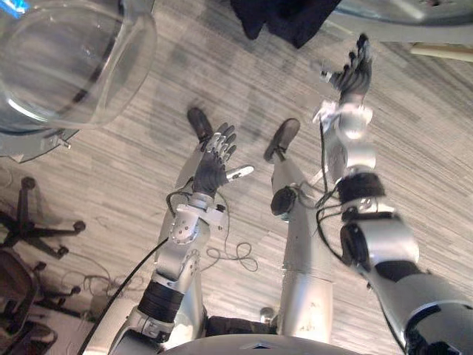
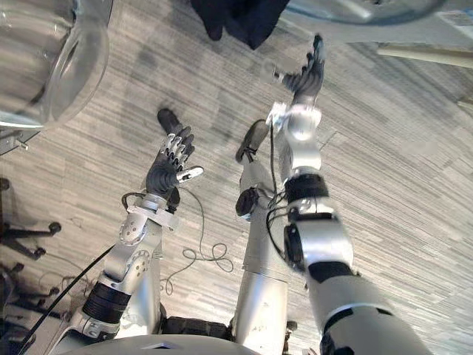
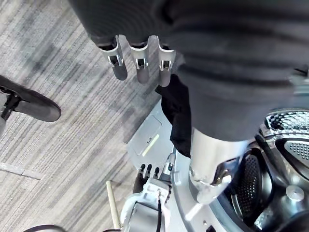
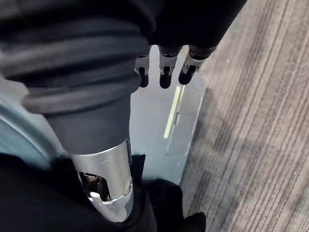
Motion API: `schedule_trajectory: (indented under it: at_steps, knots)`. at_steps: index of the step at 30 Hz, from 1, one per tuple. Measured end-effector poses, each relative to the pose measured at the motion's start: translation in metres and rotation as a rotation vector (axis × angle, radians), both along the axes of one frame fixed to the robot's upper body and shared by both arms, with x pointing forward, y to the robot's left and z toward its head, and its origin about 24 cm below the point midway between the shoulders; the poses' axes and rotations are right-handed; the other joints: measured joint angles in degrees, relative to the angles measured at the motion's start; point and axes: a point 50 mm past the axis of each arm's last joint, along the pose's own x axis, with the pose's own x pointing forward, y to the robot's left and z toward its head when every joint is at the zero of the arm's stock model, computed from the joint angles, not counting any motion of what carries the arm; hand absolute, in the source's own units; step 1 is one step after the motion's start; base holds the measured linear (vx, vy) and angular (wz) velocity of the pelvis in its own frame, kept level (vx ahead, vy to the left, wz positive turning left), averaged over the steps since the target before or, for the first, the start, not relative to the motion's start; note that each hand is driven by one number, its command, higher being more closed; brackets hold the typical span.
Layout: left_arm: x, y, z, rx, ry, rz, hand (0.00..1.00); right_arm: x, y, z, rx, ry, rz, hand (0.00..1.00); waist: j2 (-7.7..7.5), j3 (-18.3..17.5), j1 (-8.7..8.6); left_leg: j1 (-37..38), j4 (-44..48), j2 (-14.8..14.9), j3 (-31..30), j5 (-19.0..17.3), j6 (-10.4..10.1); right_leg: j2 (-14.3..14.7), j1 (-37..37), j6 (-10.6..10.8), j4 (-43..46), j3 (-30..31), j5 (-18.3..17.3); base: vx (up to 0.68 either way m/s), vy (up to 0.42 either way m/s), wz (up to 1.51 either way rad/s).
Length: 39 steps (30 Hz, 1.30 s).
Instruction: Pick up the laundry basket with both hands and put the clothes into the washing machine.
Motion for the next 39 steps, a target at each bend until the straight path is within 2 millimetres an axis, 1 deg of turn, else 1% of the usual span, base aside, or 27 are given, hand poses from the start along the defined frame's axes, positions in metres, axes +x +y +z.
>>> schedule_trajectory:
  at_steps: [1, 3, 5, 6, 7, 8, 9, 10, 11, 14, 16, 17, 18, 19, 21, 22, 24, 25, 26, 27, 29, 31, 32, 34, 35, 38, 39]
  knots:
    - [0.000, -0.003, 0.002, -0.010, -0.005, -0.004, 0.00, 0.002, -0.002, 0.005, -0.024, 0.010, -0.007, 0.00, 0.45, 0.0, 0.30, -0.7, -0.4, -0.4, -0.5, 0.6, 0.1, -0.6, -0.8, 0.0, 1.1, -0.7, -0.5, -0.06, -0.028, 0.32]
    - [0.001, -0.005, 0.005, -0.024, -0.010, -0.011, 0.00, 0.006, -0.004, 0.010, -0.042, 0.029, -0.014, 0.00, 0.81, -0.1, 0.56, -1.0, -1.6, -1.3, -1.0, 1.2, -0.3, -1.8, -1.7, -0.3, 2.9, -1.4, -1.7, -0.06, -0.026, 0.39]
    - [0.000, -0.006, 0.006, -0.043, -0.011, -0.009, 0.00, 0.010, -0.004, 0.012, -0.044, 0.060, -0.002, 0.00, 1.09, -0.3, 0.91, -1.1, -3.5, -2.0, -0.7, 2.1, -1.3, -3.1, -2.8, -0.6, 5.0, -2.3, -3.0, -0.08, -0.038, 0.44]
    - [0.000, -0.005, 0.006, -0.045, -0.011, -0.004, 0.00, 0.011, -0.003, 0.014, -0.045, 0.061, 0.003, 0.00, 1.14, -0.3, 0.90, -1.1, -3.8, -2.0, -0.3, 2.2, -1.5, -3.3, -3.0, -0.7, 5.4, -2.5, -3.3, -0.09, -0.047, 0.37]
    - [0.000, -0.005, 0.006, -0.050, -0.011, 0.008, 0.00, 0.011, -0.001, 0.019, -0.033, 0.051, 0.012, 0.00, 1.32, -0.4, 0.80, -1.1, -4.6, -2.0, 0.8, 2.6, -1.9, -3.8, -3.4, -0.8, 5.8, -3.0, -3.8, -0.10, -0.062, 0.44]
    - [0.000, -0.005, 0.007, -0.052, -0.011, 0.011, 0.00, 0.012, -0.002, 0.031, -0.025, 0.036, 0.009, 0.00, 2.32, -0.7, 0.90, -1.1, -5.9, -1.9, 2.1, 3.6, -1.9, -4.4, -3.8, -0.9, 6.6, -3.8, -4.6, -0.09, -0.065, 0.41]
    - [0.000, -0.005, 0.007, -0.054, -0.011, 0.015, 0.00, 0.011, -0.003, 0.036, -0.027, 0.026, 0.006, 0.00, 2.45, -0.8, 1.14, -1.1, -6.4, -1.9, 2.3, 4.0, -1.9, -4.5, -4.1, -0.9, 6.8, -3.9, -4.8, -0.09, -0.069, 0.32]
    - [0.000, -0.004, 0.007, -0.058, -0.010, 0.026, 0.00, 0.009, -0.006, 0.048, -0.027, -0.004, 0.001, 0.00, 2.47, -0.8, 1.73, -1.4, -6.8, -2.0, 2.3, 4.5, -1.9, -4.7, -4.7, -0.9, 7.3, -4.0, -5.0, -0.08, -0.064, 0.14]
    - [0.000, -0.004, 0.008, -0.062, -0.010, 0.033, 0.00, 0.008, -0.009, 0.058, 0.008, -0.024, 0.003, 0.00, 2.58, -0.9, 1.92, -2.0, -6.8, -2.0, 2.3, 4.8, -1.9, -4.9, -5.4, -1.0, 7.8, -4.2, -5.3, -0.08, -0.065, 0.13]
    - [0.000, -0.003, 0.011, -0.069, -0.020, 0.040, 0.00, 0.004, -0.019, 0.071, 0.023, -0.047, -0.005, 0.00, 2.62, -0.9, 1.90, -3.1, -7.6, -2.2, 2.1, 5.6, -1.4, -5.1, -6.8, -1.1, 8.7, -4.7, -5.8, -0.07, -0.062, 0.12]
    - [-0.002, -0.005, 0.015, -0.073, -0.038, 0.029, 0.00, 0.000, -0.030, 0.083, 0.008, -0.062, -0.003, 0.00, 2.94, -1.1, 1.83, -4.6, -8.2, -2.3, 1.5, 6.9, -0.1, -5.4, -8.4, -1.1, 9.8, -5.2, -6.3, -0.08, -0.064, 0.16]
    - [-0.003, -0.005, 0.015, -0.073, -0.041, 0.028, 0.00, -0.001, -0.029, 0.085, -0.019, -0.062, 0.001, 0.00, 2.94, -1.1, 1.77, -5.0, -8.2, -2.4, 1.4, 7.1, 0.2, -5.5, -8.7, -1.1, 10.3, -5.4, -6.5, -0.11, -0.081, 0.19]
    - [-0.003, -0.006, 0.016, -0.074, -0.045, 0.024, 0.00, -0.001, -0.026, 0.088, -0.039, -0.064, 0.017, 0.00, 2.95, -1.1, 1.27, -5.5, -8.2, -2.5, 1.0, 7.8, 1.1, -5.9, -9.4, -1.3, 11.4, -5.5, -6.7, -0.10, -0.070, 0.18]
    - [-0.004, -0.007, 0.018, -0.075, -0.055, 0.015, 0.00, -0.001, -0.025, 0.092, -0.047, -0.070, 0.030, 0.00, 3.06, -1.2, 0.88, -6.3, -8.0, -2.6, 0.6, 7.8, 1.2, -6.2, -10.0, -1.3, 11.9, -5.6, -6.9, -0.12, -0.083, 0.16]
    - [-0.005, -0.007, 0.021, -0.077, -0.070, 0.003, 0.00, -0.003, -0.025, 0.098, -0.051, -0.087, 0.036, 0.00, 3.06, -1.2, 0.71, -7.3, -7.5, -2.6, 0.4, 7.7, 1.1, -6.5, -11.0, -1.2, 12.6, -5.6, -7.0, -0.12, -0.066, 0.11]
    - [-0.005, -0.007, 0.022, -0.077, -0.076, 0.001, 0.00, -0.005, -0.025, 0.105, -0.030, -0.110, 0.044, 0.00, 3.06, -1.2, 0.65, -8.4, -6.8, -2.6, 0.4, 7.4, 1.4, -6.8, -12.1, -0.6, 12.9, -5.6, -7.5, -0.12, -0.063, 0.08]
    - [-0.005, -0.007, 0.022, -0.075, -0.077, 0.003, 0.00, -0.007, -0.024, 0.113, 0.017, -0.138, 0.063, 0.00, 3.06, -1.2, 0.68, -9.5, -6.4, -2.5, 0.5, 7.3, 1.4, -7.0, -13.1, -0.5, 13.2, -5.6, -7.6, -0.12, -0.059, 0.02]
    - [-0.005, -0.006, 0.023, -0.074, -0.082, 0.005, 0.00, -0.010, -0.022, 0.122, 0.064, -0.171, 0.081, 0.00, 3.07, -1.2, 0.66, -10.5, -6.6, -2.3, 0.8, 7.3, 1.3, -7.3, -14.0, -0.4, 13.1, -6.1, -7.8, -0.12, -0.052, -0.01]
    - [-0.005, -0.006, 0.024, -0.075, -0.084, 0.007, 0.00, -0.011, -0.022, 0.125, 0.095, -0.185, 0.090, 1.00, 3.07, -1.2, 0.74, -10.8, -6.7, -2.3, 0.9, 7.3, 1.3, -7.7, -14.2, -0.4, 13.1, -6.7, -7.7, -0.14, -0.059, -0.01]
    - [-0.005, -0.005, 0.026, -0.082, -0.089, 0.013, 0.00, -0.015, -0.022, 0.131, 0.181, -0.223, 0.119, 1.00, 3.07, -1.2, 1.06, -11.4, -6.9, -2.3, 1.2, 7.3, 1.3, -8.2, -14.8, 0.2, 13.2, -7.2, -7.4, -0.12, -0.046, -0.01]
    - [-0.006, -0.001, 0.033, -0.106, -0.110, 0.038, 0.00, -0.020, -0.024, 0.140, 0.334, -0.282, 0.174, 1.00, 3.08, -1.2, 1.64, -11.7, -7.9, -2.4, 2.4, 7.3, 1.3, -8.4, -15.8, 0.7, 13.2, -7.3, -7.1, -0.13, -0.052, 0.00]
    - [-0.004, 0.006, 0.037, -0.121, -0.121, 0.069, 0.00, -0.021, -0.023, 0.142, 0.439, -0.314, 0.214, 1.00, 3.08, -1.2, 1.70, -11.9, -8.0, -2.4, 2.4, 7.3, 1.2, -8.6, -16.1, 0.9, 13.3, -7.4, -7.0, -0.11, -0.045, -0.02]
    - [-0.003, 0.013, 0.039, -0.130, -0.129, 0.101, 0.00, -0.021, -0.019, 0.143, 0.515, -0.343, 0.255, 1.00, 3.08, -1.2, 1.66, -11.9, -8.1, -2.4, 2.5, 7.3, 1.2, -8.7, -16.1, 0.9, 13.3, -7.6, -7.0, -0.13, -0.052, -0.04]
    - [-0.002, 0.017, 0.040, -0.137, -0.130, 0.125, 0.00, -0.022, -0.012, 0.145, 0.545, -0.362, 0.297, 1.00, 3.08, -1.2, 1.50, -11.9, -8.0, -2.4, 2.4, 7.4, 1.1, -8.7, -16.1, 0.9, 13.3, -7.6, -6.9, -0.14, -0.059, -0.09]
    - [-0.001, 0.019, 0.040, -0.137, -0.128, 0.134, 0.00, -0.022, -0.001, 0.147, 0.549, -0.374, 0.333, 1.00, 3.08, -1.2, 0.94, -11.9, -7.6, -2.3, 2.4, 7.4, 1.1, -8.8, -16.0, 1.1, 13.3, -7.6, -6.8, -0.13, -0.054, -0.13]
    - [-0.001, 0.019, 0.040, -0.137, -0.129, 0.132, 0.00, -0.020, 0.012, 0.146, 0.559, -0.369, 0.381, 1.00, 3.07, -1.2, 0.11, -11.5, -6.5, -1.6, 2.4, 7.4, 1.1, -8.8, -14.9, 1.2, 13.0, -8.4, -6.7, -0.12, -0.055, -0.20]
    - [-0.001, 0.019, 0.041, -0.136, -0.132, 0.130, 0.00, -0.019, 0.023, 0.145, 0.588, -0.376, 0.431, 1.00, 3.07, -1.2, -0.65, -10.5, -6.3, -1.6, 2.5, 7.4, 1.1, -8.8, -13.9, 1.2, 12.7, -8.4, -6.4, -0.12, -0.057, -0.14]
